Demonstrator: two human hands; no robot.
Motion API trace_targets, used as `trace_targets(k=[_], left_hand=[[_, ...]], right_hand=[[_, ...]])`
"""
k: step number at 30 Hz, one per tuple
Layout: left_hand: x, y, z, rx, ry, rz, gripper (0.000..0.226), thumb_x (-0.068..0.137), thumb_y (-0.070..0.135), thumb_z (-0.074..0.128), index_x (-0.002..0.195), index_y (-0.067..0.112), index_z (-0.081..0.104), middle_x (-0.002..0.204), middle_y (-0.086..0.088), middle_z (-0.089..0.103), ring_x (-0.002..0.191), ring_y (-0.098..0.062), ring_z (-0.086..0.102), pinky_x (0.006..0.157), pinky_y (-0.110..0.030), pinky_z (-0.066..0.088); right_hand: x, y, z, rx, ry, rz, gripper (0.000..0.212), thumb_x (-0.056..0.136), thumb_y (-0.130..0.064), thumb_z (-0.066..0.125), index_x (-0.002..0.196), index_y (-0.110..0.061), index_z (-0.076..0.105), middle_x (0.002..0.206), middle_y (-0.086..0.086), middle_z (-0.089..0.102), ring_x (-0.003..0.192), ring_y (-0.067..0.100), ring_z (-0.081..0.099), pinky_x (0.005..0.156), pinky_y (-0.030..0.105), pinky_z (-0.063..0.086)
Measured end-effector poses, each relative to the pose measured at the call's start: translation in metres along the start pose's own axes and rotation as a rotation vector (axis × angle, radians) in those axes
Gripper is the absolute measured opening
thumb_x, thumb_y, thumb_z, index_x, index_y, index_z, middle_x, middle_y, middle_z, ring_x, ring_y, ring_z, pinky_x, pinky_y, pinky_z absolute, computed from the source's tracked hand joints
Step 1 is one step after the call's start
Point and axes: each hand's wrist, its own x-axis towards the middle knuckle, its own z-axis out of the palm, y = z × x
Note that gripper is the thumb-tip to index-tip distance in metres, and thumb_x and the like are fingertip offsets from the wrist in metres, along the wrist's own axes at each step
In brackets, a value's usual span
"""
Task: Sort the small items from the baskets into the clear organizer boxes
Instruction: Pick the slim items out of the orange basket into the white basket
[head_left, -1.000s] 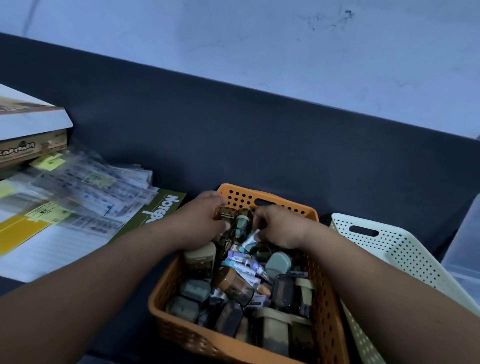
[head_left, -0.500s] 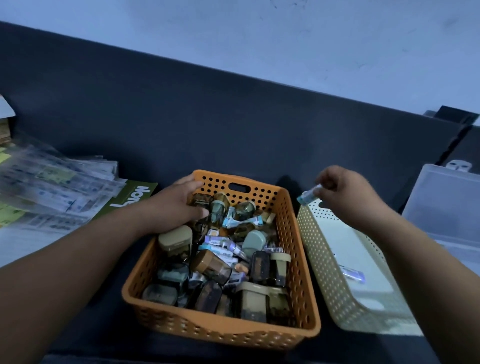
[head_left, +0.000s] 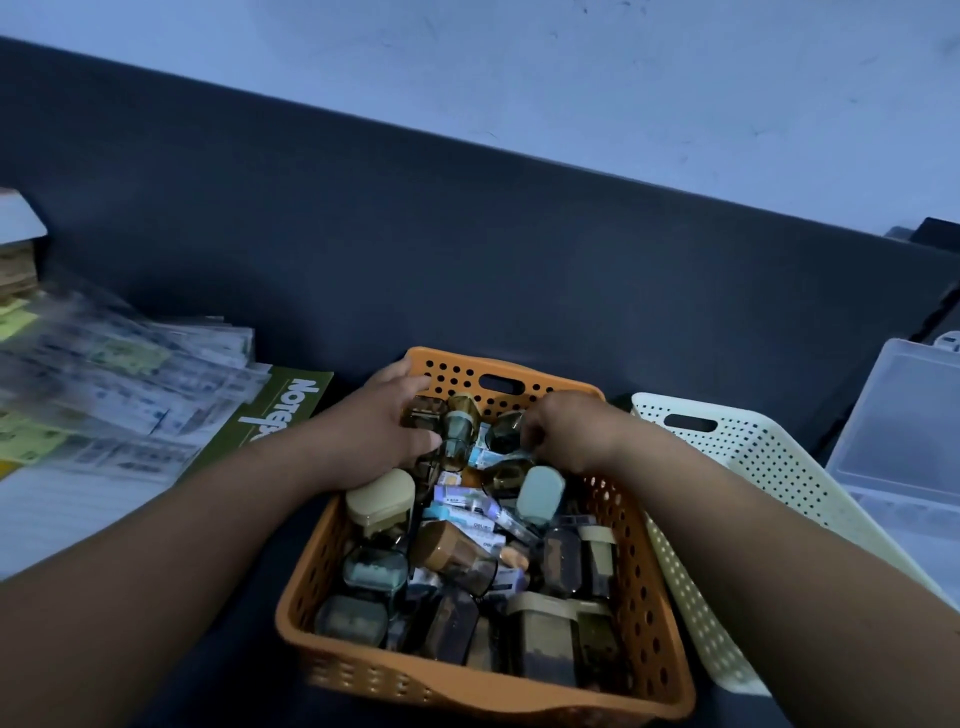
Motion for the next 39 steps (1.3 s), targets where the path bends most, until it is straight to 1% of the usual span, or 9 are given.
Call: trace_targets(k=[5,12,15,17,21,25,31,35,39], left_hand=[[-0.001,-0.001,0.001,0.004,-0.006,0.006,0.071,0.091,0.031,0.06,0.151,0.027,0.021,0.159,0.017,-0.005,0.145,-0.006,0.004,0.111,-0.023,0.01],[-0.002,-0.001,-0.001,-0.029,-0.03,0.015,0.073,0.092,0.031,0.06,0.151,0.025,0.019,0.158,0.018,-0.007,0.145,-0.009,0.007,0.111,-0.024,0.012],[-0.002,-0.002,-0.001,-0.034,-0.023,0.007,0.072,0.091,0.031,0.061,0.151,0.025,0.021,0.158,0.02,-0.006,0.145,-0.009,0.008,0.113,-0.026,0.012],[-0.001,-0.003,0.0,-0.027,-0.023,0.001,0.072,0.091,0.03,0.061,0.151,0.025,0.021,0.158,0.02,-0.006,0.145,-0.009,0.008,0.115,-0.028,0.013],[-0.001,-0.001,0.0,-0.015,-0.02,0.003,0.072,0.091,0.03,0.061,0.151,0.026,0.021,0.158,0.019,-0.005,0.145,-0.008,0.009,0.115,-0.028,0.014],[0.001,-0.001,-0.001,0.03,-0.003,0.011,0.072,0.09,0.031,0.061,0.151,0.025,0.022,0.158,0.016,-0.005,0.145,-0.006,0.006,0.113,-0.025,0.012],[0.0,-0.001,0.001,0.019,0.004,-0.015,0.073,0.089,0.029,0.063,0.15,0.026,0.023,0.159,0.016,-0.004,0.145,-0.007,0.007,0.114,-0.026,0.015],[0.001,-0.001,0.0,0.026,0.009,-0.02,0.072,0.089,0.029,0.063,0.15,0.026,0.025,0.158,0.017,-0.003,0.145,-0.007,0.008,0.113,-0.026,0.016],[0.001,-0.001,0.001,0.007,0.009,-0.019,0.072,0.089,0.027,0.064,0.15,0.024,0.026,0.158,0.016,-0.002,0.144,-0.006,0.01,0.113,-0.025,0.017]], right_hand=[[0.012,-0.003,0.0,0.019,-0.1,0.01,0.037,0.089,-0.008,0.06,0.125,-0.019,0.061,0.124,0.0,0.061,0.108,0.02,0.058,0.085,0.028,0.048],[0.019,-0.003,0.011,0.412,-0.143,0.01,0.025,0.087,-0.008,0.064,0.101,-0.029,0.064,0.1,-0.009,0.061,0.097,0.015,0.059,0.078,0.025,0.047],[0.02,-0.007,0.014,0.468,-0.147,-0.027,0.018,0.091,-0.016,0.063,0.101,-0.031,0.066,0.105,-0.009,0.065,0.1,0.013,0.061,0.092,0.031,0.05],[0.02,-0.011,0.014,0.481,-0.177,-0.045,0.018,0.089,-0.017,0.065,0.099,-0.032,0.066,0.109,-0.006,0.066,0.098,0.013,0.063,0.093,0.033,0.051],[0.021,-0.013,0.013,0.489,-0.153,-0.075,0.026,0.087,-0.009,0.064,0.105,-0.028,0.067,0.112,-0.005,0.064,0.098,0.012,0.061,0.085,0.023,0.049],[0.019,-0.012,0.015,0.565,-0.081,-0.107,0.02,0.091,-0.01,0.062,0.107,-0.02,0.069,0.088,-0.016,0.062,0.075,-0.003,0.055,0.063,0.009,0.039],[0.025,-0.012,0.02,0.494,-0.083,-0.123,0.03,0.084,0.0,0.064,0.101,-0.024,0.066,0.103,-0.007,0.063,0.096,0.012,0.058,0.087,0.027,0.048],[0.029,-0.013,0.023,0.464,-0.023,-0.138,0.026,0.086,-0.005,0.064,0.097,-0.028,0.064,0.1,-0.006,0.062,0.093,0.013,0.058,0.079,0.023,0.046],[0.025,-0.007,0.02,0.556,0.038,-0.127,0.019,0.092,-0.02,0.064,0.108,-0.029,0.064,0.092,-0.006,0.063,0.08,0.01,0.058,0.071,0.025,0.046]])
